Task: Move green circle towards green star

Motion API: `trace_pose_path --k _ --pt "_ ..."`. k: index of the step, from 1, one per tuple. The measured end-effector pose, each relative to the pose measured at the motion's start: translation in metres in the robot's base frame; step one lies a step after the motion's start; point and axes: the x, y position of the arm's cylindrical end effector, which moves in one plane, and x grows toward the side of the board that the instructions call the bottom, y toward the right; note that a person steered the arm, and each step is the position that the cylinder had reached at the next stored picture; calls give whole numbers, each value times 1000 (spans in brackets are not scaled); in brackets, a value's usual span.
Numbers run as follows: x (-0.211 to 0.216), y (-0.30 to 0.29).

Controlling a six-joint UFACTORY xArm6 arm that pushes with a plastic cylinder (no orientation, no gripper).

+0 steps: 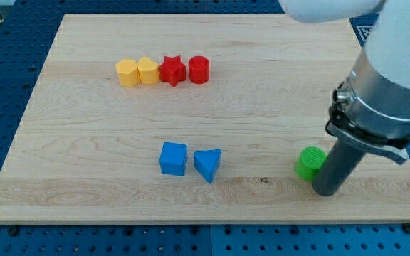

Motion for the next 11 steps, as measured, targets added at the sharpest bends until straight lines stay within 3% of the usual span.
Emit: trace_pose_path --k 1,3,6,8,11 --pt "-20 -1" --pt "-1 -34" --pt "-36 -36" --pt "-65 -16" --pt "-69 1"
